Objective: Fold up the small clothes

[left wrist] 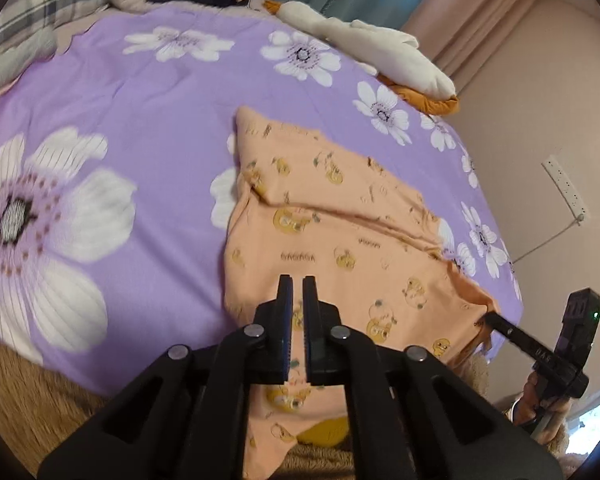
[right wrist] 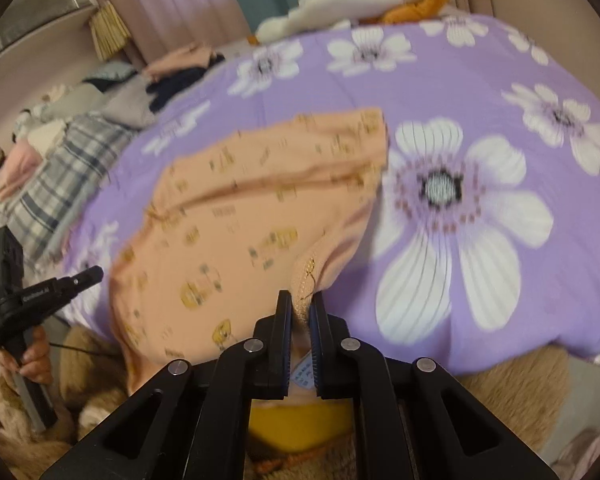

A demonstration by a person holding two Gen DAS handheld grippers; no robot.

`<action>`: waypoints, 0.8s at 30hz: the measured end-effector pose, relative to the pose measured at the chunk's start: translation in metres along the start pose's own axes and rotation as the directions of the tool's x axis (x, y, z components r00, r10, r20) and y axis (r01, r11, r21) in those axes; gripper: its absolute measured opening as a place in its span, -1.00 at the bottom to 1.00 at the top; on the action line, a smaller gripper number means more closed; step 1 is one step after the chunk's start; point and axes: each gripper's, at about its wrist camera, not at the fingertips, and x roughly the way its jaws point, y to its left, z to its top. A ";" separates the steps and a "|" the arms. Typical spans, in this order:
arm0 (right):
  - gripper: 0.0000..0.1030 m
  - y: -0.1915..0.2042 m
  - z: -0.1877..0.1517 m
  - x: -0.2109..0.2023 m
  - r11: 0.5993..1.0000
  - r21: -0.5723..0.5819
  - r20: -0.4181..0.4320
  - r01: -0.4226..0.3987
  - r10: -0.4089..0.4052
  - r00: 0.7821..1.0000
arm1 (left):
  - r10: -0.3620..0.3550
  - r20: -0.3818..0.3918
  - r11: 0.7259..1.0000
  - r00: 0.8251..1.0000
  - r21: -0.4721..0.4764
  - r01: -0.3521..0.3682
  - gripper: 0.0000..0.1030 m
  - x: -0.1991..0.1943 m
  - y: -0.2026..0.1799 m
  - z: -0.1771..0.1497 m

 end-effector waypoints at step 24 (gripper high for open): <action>-0.85 -0.009 0.014 -0.004 0.998 0.062 0.053 -0.021 0.017 0.998 | 0.016 -0.202 0.995 0.979 -0.094 -0.036 -0.85 0.041 0.015 -0.029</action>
